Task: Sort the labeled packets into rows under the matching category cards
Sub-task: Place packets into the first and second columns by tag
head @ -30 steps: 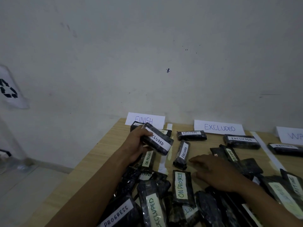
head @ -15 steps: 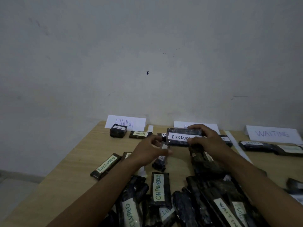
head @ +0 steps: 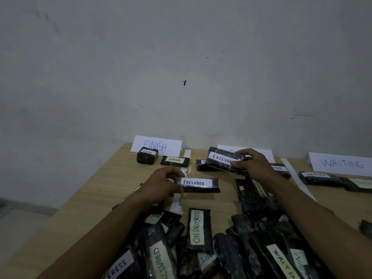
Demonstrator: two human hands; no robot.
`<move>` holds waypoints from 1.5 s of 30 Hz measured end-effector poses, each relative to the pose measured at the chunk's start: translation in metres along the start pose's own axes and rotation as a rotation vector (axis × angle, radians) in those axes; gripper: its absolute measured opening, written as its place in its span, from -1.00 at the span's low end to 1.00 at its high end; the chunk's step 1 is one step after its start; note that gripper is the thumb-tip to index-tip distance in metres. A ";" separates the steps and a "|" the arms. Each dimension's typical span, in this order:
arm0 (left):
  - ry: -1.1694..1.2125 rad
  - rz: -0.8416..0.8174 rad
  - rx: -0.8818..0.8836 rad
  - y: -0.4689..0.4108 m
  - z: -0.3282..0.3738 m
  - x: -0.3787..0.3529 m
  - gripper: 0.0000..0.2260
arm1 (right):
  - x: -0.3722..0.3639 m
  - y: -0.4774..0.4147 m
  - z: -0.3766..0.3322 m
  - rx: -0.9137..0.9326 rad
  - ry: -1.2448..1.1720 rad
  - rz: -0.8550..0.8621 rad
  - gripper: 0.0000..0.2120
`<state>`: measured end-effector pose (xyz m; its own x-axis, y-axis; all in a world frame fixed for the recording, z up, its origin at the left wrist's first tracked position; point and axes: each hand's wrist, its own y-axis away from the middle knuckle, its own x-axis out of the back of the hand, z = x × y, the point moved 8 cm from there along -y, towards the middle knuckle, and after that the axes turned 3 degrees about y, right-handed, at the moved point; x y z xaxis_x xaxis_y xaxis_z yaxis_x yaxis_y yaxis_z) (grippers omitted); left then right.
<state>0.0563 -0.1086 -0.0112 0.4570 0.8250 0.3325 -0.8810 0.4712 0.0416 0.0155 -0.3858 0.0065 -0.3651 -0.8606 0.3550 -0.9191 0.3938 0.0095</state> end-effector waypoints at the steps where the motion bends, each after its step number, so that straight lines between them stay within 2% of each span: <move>1: 0.078 0.008 -0.007 0.003 -0.001 0.005 -0.71 | -0.004 0.000 -0.001 0.004 -0.009 -0.020 -0.69; 6: 0.223 0.032 -0.032 0.009 -0.009 0.016 -0.60 | -0.027 0.002 -0.014 0.065 0.108 -0.147 -0.67; 9: 0.233 -0.003 -0.035 0.009 -0.009 0.014 -0.64 | -0.041 -0.001 -0.017 0.071 0.193 -0.217 -0.66; 13: 0.158 -0.064 -0.020 0.010 -0.008 0.008 -0.62 | -0.058 -0.003 -0.019 0.108 0.503 -0.270 -0.64; 16: 0.049 -0.091 -0.004 0.011 -0.005 0.001 -0.65 | -0.061 -0.003 -0.015 0.113 0.640 -0.252 -0.65; 19: -0.050 -0.071 -0.001 0.007 -0.002 -0.004 -0.68 | -0.055 -0.005 -0.013 0.141 0.680 -0.176 -0.63; 22: -0.141 -0.037 -0.012 -0.001 0.000 -0.010 -0.71 | -0.041 0.002 -0.013 0.159 0.644 -0.126 -0.69; 26: -0.428 -0.001 -0.085 -0.008 0.004 -0.019 -0.73 | -0.017 0.022 -0.008 0.174 0.527 -0.070 -0.79; 31: -0.560 0.023 -0.116 -0.006 -0.001 -0.022 -0.69 | -0.013 0.069 -0.027 0.349 0.539 -0.044 -0.80; 33: -0.581 0.038 -0.128 -0.001 0.002 -0.021 -0.65 | -0.026 0.090 -0.040 0.418 0.530 -0.112 -0.80; 36: -0.582 0.058 -0.133 0.010 0.007 -0.014 -0.65 | -0.059 0.116 -0.050 0.442 0.588 -0.378 -0.73; 40: -0.572 0.048 -0.123 0.033 0.007 -0.004 -0.78 | -0.100 0.134 -0.046 0.391 0.822 -0.696 -0.40; 43: -0.588 0.032 -0.147 0.051 0.007 -0.004 -0.80 | -0.116 0.131 -0.032 0.337 0.995 -0.789 -0.16; 45: -0.601 0.028 -0.170 0.057 0.005 -0.006 -0.79 | -0.119 0.127 -0.029 0.277 0.970 -0.800 -0.10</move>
<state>0.0028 -0.0887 -0.0060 0.2418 0.5414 0.8053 -0.8375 0.5356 -0.1086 -0.0534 -0.2240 -0.0074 0.4476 -0.1935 0.8731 -0.8741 -0.3006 0.3815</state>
